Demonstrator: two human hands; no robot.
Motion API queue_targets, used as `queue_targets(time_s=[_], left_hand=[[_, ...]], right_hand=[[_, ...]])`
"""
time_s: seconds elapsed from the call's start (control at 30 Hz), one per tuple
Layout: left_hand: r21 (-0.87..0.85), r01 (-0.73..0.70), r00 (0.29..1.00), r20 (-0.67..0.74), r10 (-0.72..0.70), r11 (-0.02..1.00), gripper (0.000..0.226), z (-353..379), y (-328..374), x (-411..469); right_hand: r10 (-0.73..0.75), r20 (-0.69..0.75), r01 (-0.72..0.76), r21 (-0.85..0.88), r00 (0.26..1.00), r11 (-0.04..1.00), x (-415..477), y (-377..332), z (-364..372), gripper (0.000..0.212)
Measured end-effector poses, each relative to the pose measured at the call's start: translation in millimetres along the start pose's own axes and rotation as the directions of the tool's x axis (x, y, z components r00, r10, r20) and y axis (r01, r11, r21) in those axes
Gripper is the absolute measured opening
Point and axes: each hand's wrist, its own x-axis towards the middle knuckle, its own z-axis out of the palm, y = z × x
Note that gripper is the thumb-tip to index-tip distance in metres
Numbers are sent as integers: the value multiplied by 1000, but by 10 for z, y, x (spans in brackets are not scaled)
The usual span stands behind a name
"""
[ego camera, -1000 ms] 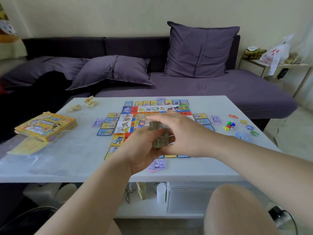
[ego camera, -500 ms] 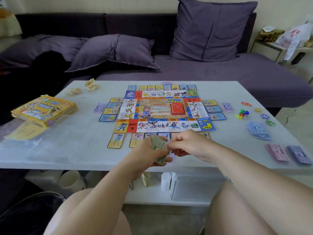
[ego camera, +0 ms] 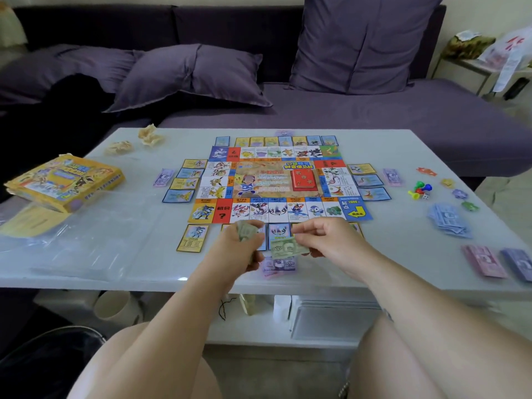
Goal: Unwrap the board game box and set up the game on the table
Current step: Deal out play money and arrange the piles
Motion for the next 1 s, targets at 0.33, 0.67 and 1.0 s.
queue_targets(time_s=[0.33,0.67,1.0], left_hand=[[-475,50,980,-146,-135,879,16,-155,58,15],[-437,74,997,18,-73,897,23,-115,20,-64],[-37,-33,991,130,38,999,24,263,143,29]], right_hand=[[-67,-139,20,-319,988,947,45,58,314,11],[-259,-253,163,-345,932,924,1,-18,201,5],[32,-1,-32,99,999,995,10,-188,-65,14]])
